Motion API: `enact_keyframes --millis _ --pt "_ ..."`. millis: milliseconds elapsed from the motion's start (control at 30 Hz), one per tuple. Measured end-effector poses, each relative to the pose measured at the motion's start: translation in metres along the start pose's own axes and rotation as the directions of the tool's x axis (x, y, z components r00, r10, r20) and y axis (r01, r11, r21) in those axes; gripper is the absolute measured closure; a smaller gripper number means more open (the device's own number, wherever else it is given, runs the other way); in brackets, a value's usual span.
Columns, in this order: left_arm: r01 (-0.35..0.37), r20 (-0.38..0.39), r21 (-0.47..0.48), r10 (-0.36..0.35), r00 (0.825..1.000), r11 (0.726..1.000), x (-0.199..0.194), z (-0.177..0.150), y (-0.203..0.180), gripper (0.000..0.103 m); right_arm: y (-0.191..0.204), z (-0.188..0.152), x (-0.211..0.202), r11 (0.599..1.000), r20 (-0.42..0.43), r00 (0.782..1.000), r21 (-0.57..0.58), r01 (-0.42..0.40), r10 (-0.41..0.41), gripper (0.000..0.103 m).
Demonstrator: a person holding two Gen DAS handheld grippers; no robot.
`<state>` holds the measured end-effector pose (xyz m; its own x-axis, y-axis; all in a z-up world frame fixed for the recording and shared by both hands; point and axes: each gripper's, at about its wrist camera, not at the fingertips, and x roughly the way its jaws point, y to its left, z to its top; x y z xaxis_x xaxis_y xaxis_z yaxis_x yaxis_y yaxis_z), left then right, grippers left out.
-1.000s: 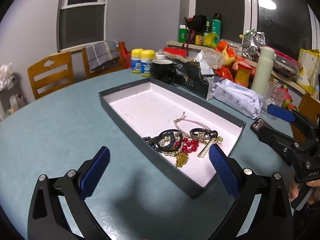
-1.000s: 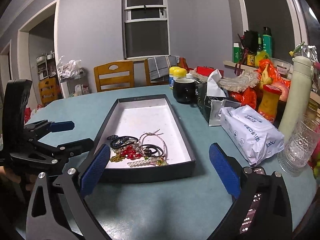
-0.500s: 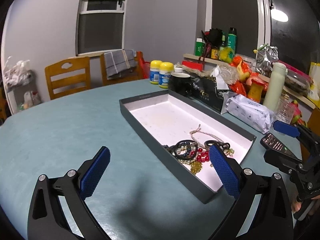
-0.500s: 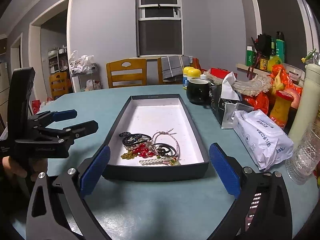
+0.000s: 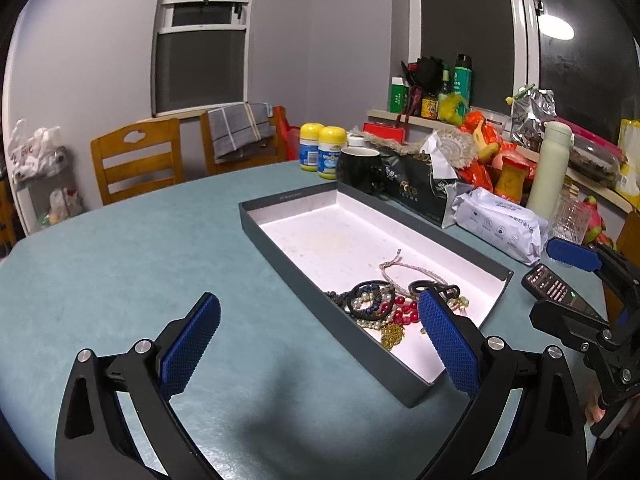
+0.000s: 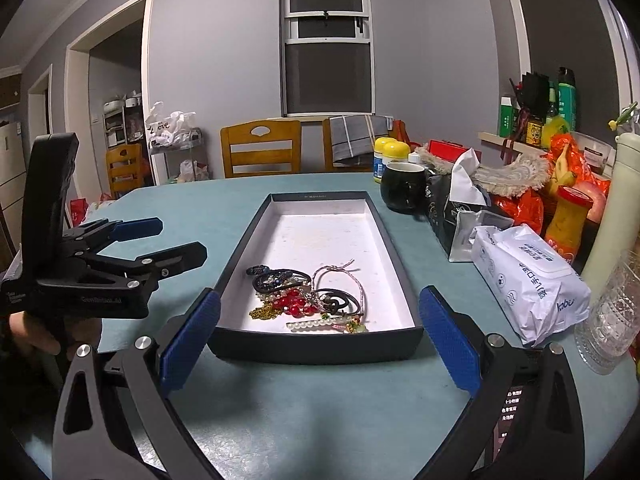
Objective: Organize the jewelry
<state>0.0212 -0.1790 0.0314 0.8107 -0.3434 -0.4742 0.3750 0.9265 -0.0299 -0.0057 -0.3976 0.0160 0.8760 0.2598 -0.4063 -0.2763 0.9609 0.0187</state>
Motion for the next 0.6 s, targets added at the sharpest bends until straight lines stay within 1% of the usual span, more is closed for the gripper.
enact_keyframes --millis 600 --pt "0.0 -0.001 0.003 0.0 1.0 1.0 0.0003 -0.0012 0.0004 0.003 0.0015 0.0016 -0.0015 1.0 0.011 1.0 0.0 -0.004 0.004 0.005"
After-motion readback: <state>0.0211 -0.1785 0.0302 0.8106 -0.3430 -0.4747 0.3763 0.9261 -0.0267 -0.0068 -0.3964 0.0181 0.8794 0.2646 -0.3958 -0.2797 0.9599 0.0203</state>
